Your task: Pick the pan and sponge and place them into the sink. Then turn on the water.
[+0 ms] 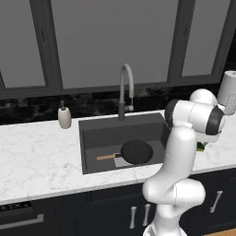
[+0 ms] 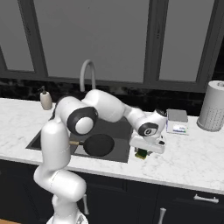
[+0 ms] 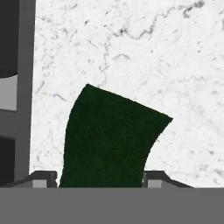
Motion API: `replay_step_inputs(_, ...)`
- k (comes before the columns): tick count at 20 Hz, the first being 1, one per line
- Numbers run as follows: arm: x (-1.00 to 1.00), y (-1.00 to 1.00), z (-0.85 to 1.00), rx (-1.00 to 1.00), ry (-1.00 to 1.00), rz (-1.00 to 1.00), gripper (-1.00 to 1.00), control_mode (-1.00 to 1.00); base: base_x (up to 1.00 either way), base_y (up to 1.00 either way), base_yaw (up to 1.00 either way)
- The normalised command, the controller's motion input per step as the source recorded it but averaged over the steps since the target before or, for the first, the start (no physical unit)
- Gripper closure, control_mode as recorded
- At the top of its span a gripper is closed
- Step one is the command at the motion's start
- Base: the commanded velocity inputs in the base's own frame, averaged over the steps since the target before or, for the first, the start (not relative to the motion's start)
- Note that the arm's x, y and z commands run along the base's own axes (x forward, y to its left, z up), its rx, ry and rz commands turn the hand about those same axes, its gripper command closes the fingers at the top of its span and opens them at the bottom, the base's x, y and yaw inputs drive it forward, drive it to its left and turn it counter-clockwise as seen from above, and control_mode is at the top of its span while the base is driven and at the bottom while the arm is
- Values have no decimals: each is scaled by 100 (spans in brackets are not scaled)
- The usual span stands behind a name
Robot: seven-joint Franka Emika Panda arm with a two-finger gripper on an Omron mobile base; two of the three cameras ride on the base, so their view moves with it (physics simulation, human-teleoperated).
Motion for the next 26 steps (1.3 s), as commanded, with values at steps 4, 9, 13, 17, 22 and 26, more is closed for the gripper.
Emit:
replay_step_inputs(4, 0, 30, -18, -3, -1, 0, -100, -100, 0, 0, 0)
replay_step_inputs(9, 0, 21, -3, -3, 0, -2, -100, -100, 0, 0, 0)
replay_step_inputs(13, -2, 0, -5, -3, -1, -7, -100, -100, 0, 0, 0)
replay_step_inputs(17, 0, -10, 0, 0, -1, -5, -100, -100, 0, 0, 0)
replay_step_inputs(22, 0, -13, 0, 0, -4, -4, -100, -100, 0, 0, 0)
replay_step_inputs(26, 0, -5, 0, 0, -4, -5, -100, -100, 0, 0, 0)
